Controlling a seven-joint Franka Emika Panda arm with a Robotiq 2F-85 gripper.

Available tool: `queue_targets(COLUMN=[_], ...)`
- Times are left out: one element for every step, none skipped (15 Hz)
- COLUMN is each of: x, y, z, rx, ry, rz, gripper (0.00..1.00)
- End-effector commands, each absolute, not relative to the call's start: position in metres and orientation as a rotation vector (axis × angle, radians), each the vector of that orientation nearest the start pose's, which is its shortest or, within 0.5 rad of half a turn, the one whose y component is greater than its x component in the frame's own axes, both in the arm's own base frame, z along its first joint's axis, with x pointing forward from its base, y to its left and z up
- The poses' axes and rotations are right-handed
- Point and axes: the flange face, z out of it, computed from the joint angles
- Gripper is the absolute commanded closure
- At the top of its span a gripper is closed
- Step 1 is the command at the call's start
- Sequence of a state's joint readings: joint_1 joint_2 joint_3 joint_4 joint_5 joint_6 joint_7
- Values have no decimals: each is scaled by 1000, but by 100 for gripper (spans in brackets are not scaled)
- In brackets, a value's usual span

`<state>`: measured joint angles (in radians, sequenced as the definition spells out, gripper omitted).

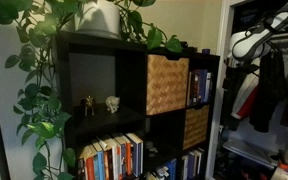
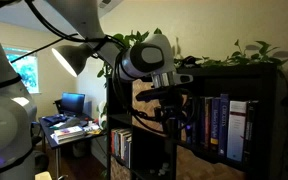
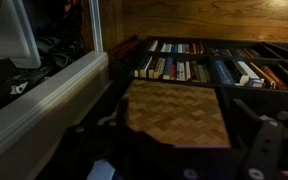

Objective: Pull out the topmost basket, place the black object on the top of the book shelf into the basket

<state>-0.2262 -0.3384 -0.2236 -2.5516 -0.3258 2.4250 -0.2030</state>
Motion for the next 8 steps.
queue_targets(x=[395,395,395,395,395,395,395,398], y=[-192,-192,-192,-192,-192,-192,-192,-187], z=[405,405,405,405,405,405,405,405], rx=[-3354,-3354,-3354,-3354,-3354,-3354,-3354,-3342], ry=[30,30,30,30,30,30,30,31], rz=[-247,-246,-246,-246,-246,-246,-246,-245], gripper=[0,0,0,0,0,0,0,0])
